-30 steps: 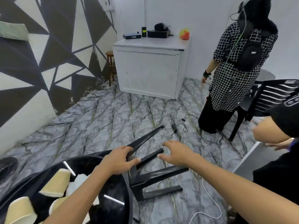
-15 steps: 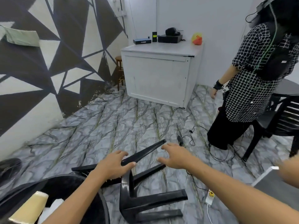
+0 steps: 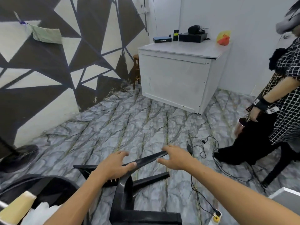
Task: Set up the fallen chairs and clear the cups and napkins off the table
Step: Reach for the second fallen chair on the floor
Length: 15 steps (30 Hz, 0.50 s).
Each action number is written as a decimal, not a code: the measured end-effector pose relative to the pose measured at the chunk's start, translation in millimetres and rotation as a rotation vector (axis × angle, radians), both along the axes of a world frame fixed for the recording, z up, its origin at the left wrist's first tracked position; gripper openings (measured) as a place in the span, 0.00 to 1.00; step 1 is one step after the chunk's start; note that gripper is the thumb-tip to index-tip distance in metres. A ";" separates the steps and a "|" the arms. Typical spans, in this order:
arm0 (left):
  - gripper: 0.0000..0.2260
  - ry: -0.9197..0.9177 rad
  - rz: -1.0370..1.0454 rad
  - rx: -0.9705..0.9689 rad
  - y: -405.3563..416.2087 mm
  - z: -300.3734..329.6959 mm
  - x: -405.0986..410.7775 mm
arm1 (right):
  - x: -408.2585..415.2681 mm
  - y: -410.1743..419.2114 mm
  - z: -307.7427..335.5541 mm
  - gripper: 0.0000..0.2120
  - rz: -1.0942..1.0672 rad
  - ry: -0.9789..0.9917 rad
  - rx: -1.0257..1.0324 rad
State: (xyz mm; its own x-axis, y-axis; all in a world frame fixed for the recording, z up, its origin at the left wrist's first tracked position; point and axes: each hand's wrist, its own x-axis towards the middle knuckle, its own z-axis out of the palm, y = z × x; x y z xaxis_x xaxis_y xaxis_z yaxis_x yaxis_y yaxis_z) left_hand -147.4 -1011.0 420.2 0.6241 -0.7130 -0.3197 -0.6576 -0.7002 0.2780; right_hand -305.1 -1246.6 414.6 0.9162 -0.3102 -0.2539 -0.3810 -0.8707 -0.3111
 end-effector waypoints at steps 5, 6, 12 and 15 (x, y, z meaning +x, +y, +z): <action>0.38 -0.022 0.077 -0.012 -26.9 -1.7 31.5 | 44.7 -37.4 5.1 0.33 0.056 -0.009 -0.003; 0.38 -0.031 0.085 -0.016 -32.6 -1.6 38.5 | 55.6 -44.7 6.3 0.33 0.068 -0.010 -0.016; 0.47 -0.005 0.142 -0.033 -60.5 -1.3 74.3 | 117.3 -75.7 12.4 0.34 0.137 -0.017 -0.020; 0.45 0.023 0.179 -0.034 -68.5 -6.0 88.3 | 141.0 -87.1 11.7 0.34 0.169 -0.027 -0.038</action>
